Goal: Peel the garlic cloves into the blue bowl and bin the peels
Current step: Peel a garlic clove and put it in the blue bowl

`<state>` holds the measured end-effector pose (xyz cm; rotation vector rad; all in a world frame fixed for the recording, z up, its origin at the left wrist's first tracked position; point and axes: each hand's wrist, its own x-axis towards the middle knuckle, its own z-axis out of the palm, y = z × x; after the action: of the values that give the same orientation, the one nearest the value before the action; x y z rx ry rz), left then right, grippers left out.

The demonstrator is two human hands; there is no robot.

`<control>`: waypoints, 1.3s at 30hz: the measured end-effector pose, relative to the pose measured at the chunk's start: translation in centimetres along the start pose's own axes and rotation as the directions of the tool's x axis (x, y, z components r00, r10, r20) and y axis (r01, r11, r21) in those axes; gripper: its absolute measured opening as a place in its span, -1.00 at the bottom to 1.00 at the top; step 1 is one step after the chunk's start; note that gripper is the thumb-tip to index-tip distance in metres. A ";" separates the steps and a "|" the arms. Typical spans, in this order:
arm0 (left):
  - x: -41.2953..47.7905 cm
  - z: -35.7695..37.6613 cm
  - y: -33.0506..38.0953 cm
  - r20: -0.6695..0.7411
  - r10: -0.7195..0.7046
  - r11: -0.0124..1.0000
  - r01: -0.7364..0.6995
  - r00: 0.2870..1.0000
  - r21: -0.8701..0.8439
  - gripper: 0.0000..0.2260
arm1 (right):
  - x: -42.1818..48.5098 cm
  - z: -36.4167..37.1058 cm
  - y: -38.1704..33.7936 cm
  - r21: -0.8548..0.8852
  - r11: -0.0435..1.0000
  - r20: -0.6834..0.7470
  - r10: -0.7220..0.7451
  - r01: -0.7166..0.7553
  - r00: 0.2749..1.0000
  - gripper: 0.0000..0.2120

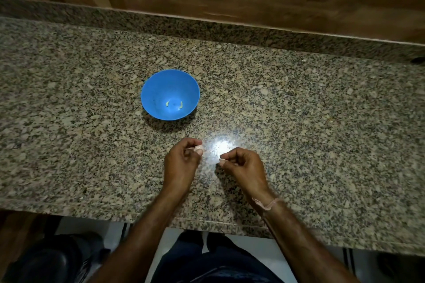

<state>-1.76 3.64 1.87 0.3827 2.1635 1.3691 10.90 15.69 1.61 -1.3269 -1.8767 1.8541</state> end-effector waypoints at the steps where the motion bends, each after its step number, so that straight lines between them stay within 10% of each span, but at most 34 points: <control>1: 0.7 -0.1 -0.5 -0.003 0.045 0.995 -0.045 0.999 0.085 -0.86 | 0.0 0.0 0.7 -0.037 0.999 -0.014 0.017 -0.018 1.000 -0.90; 9: 1.3 -0.2 -3.2 0.039 0.333 0.858 -0.320 0.942 0.401 -0.58 | -0.2 1.2 2.6 -0.333 0.942 -0.074 -0.058 0.030 0.996 -0.88; 39: -1.9 -0.3 -5.2 0.133 0.163 0.868 -0.207 0.978 0.452 -0.90 | -0.9 3.3 2.2 -0.589 0.808 -0.166 -0.129 0.006 0.978 -0.82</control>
<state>-0.10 0.15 -2.13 0.8378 2.4138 0.8836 10.15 12.37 -0.59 -1.5095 -2.4477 1.0703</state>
